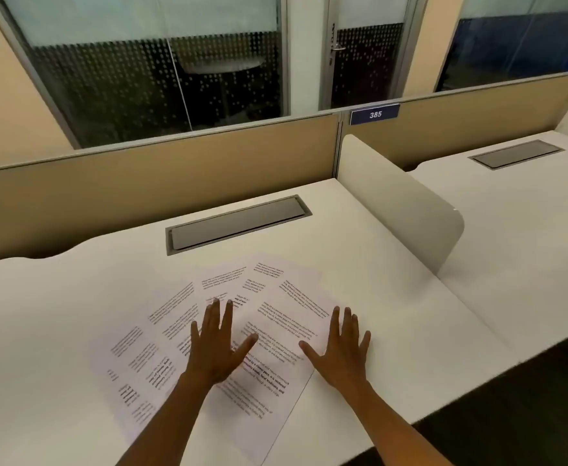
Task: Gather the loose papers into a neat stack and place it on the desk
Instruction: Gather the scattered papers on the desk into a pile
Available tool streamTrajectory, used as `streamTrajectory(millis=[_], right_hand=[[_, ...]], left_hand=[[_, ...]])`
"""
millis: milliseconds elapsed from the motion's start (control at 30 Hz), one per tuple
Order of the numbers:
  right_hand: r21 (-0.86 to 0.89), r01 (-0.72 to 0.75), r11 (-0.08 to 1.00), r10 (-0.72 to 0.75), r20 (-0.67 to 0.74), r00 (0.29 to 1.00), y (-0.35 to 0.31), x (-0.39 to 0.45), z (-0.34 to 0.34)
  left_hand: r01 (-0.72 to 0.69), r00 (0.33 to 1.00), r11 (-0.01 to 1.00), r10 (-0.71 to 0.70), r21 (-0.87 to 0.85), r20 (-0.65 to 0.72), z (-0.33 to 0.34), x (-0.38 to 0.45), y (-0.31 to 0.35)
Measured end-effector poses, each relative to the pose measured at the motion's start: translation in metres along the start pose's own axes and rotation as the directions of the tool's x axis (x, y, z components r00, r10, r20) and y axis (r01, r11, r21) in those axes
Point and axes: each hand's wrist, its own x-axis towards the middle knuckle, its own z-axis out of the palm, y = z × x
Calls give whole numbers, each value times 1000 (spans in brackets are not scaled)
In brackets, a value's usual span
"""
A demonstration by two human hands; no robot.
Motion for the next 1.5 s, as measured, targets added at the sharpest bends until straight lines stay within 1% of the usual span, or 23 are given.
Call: streamTrajectory(millis=[167, 233, 400, 533, 633, 733, 867, 1033, 1100, 1167, 1233, 1300, 1400, 1500], right_hand=[[-4, -19, 1000, 19, 3, 1000, 8, 23, 7], [-21, -15, 1000, 16, 21, 1000, 8, 25, 12], [-26, -15, 1000, 15, 9, 1000, 4, 26, 21], [-9, -37, 999, 37, 11, 999, -2, 30, 21], [-15, -37, 999, 38, 21, 999, -7, 35, 23], [-17, -11, 1000, 11, 38, 999, -12, 45, 22], [-22, 46, 999, -43, 99, 994, -20, 64, 17], [-48, 145, 988, -133, 191, 973, -33, 90, 10], [-63, 168, 984, -151, 213, 965, -37, 98, 8], [-74, 175, 982, -155, 224, 962, -41, 104, 6], [-74, 163, 984, -145, 211, 967, -45, 106, 6], [-45, 121, 992, -112, 161, 981, -48, 105, 6], [9, 39, 999, -39, 84, 996, -51, 101, 8], [12, 7, 1000, -8, 76, 997, -55, 98, 9]], left_hand=[[71, 995, 997, -70, -13, 64, 15, 25, 6], [89, 992, 996, -88, -12, 90, 19, 33, 5], [130, 983, 992, -128, -8, 130, 27, 44, -2], [130, 976, 991, -126, -12, 176, 30, 45, -8], [122, 980, 992, -114, -40, 164, 31, 44, -12], [111, 980, 991, -98, -73, 171, 26, 44, -18], [92, 979, 986, -64, -138, 193, 20, 45, -25], [90, 980, 959, -38, -269, 195, 12, 48, -34], [87, 983, 955, -36, -283, 180, 10, 49, -38], [124, 986, 970, -98, -209, 134, 9, 48, -44], [216, 976, 967, -209, -136, 64, 8, 45, -52], [307, 951, 946, -308, -107, 9, 5, 40, -64], [425, 901, 902, -430, -77, -57, 1, 32, -89], [569, 816, 820, -572, -63, -86, -3, 27, -109]])
